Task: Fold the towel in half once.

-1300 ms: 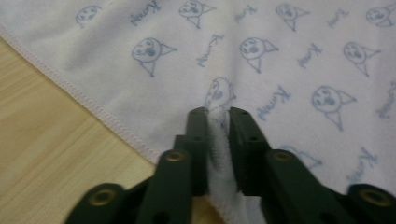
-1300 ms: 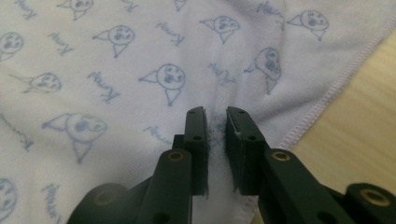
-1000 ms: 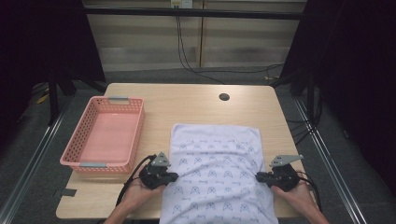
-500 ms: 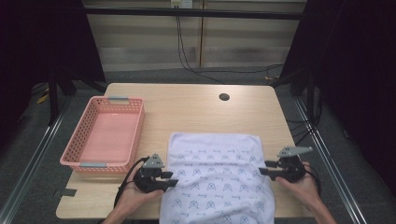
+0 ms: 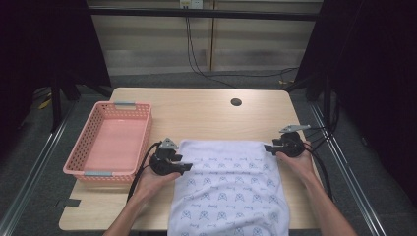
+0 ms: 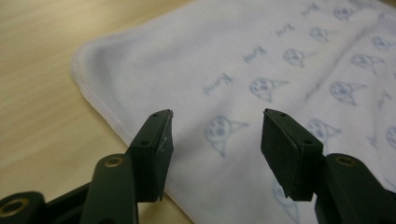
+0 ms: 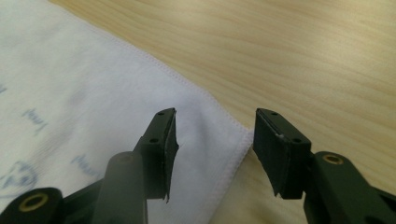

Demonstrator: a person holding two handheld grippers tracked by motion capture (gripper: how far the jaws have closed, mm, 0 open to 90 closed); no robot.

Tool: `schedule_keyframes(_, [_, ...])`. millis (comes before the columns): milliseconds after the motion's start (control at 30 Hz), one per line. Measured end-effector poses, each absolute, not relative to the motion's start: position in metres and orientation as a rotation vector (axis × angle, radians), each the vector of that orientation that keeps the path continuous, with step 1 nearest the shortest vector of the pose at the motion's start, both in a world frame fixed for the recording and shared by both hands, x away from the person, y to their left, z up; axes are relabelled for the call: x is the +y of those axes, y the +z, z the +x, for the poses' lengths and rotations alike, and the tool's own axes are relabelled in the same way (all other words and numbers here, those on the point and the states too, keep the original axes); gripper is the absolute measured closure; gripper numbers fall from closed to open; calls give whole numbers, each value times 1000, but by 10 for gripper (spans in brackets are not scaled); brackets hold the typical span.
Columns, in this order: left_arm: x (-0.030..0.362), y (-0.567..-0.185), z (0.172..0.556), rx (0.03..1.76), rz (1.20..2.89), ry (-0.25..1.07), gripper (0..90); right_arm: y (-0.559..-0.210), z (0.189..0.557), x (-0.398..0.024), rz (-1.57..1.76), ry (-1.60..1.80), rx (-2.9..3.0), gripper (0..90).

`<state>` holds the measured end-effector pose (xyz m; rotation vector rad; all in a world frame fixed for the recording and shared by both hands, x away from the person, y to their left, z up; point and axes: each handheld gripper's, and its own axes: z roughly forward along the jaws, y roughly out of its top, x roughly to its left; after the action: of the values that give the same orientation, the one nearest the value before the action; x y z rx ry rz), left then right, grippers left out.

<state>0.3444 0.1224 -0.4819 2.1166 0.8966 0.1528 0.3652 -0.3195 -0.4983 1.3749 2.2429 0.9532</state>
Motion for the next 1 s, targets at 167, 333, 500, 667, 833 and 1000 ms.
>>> schedule_keyframes(167, [121, -486, 365, 948, 2076, 160, 423, -503, 368, -315, 1378, 936, 2255, 583])
schedule_keyframes(333, [118, -489, 378, 968, 2084, 151, 428, -502, 363, -312, 1379, 980, 2285, 787])
schedule_keyframes(500, [124, -497, 385, 1017, 2093, 176, 424, -498, 359, -313, 1387, 1018, 2281, 841])
schedule_keyframes(667, [130, -499, 391, 1045, 2088, 186, 423, -497, 357, -316, 1380, 1039, 2272, 841])
schedule_keyframes(833, [131, -503, 401, 1057, 2094, 204, 434, -499, 358, -320, 1420, 1092, 2258, 834])
schedule_keyframes(1000, [119, -503, 405, 1011, 2111, 205, 529, -499, 358, -319, 1430, 1087, 2263, 837])
